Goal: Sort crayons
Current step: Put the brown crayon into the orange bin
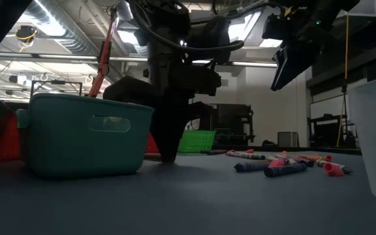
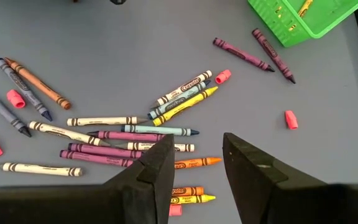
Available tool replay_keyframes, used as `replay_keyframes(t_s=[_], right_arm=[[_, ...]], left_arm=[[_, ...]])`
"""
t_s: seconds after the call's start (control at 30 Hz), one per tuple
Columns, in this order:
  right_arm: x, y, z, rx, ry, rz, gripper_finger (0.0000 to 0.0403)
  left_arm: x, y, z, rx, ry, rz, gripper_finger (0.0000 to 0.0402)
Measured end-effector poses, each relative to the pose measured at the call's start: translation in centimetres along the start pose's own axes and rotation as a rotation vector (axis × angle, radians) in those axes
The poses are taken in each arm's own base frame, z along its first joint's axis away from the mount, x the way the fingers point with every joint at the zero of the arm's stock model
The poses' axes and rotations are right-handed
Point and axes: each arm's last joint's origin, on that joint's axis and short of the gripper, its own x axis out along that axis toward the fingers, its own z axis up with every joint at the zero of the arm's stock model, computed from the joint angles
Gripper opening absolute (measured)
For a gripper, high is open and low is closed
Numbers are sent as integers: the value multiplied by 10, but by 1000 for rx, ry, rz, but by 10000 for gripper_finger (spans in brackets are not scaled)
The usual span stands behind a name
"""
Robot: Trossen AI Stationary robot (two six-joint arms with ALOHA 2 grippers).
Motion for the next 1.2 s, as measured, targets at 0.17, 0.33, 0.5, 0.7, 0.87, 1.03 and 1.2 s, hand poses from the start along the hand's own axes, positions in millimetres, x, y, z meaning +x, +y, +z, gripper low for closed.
replay_keyframes(t_s=[0.17,0.33,0.5,0.7,0.87,1.03,1.2], right_arm=[[0,0,0,0,0,0,134],[0,0,0,0,0,0,134],[0,0,0,0,-1,0,134],[0,0,0,0,-1,0,134],[0,0,0,0,-1,0,134],[0,0,0,0,-1,0,134],[0,0,0,0,-1,0,134]], left_arm=[[-17,9,12,2,-16,40,4],[-47,13,23,1,-1,60,4],[-74,13,26,-4,48,39,4],[-83,3,13,-13,198,-66,4],[-84,-3,0,-50,319,-145,4],[-80,-5,-10,-69,380,-187,4],[-66,-4,-23,-137,448,-189,5]])
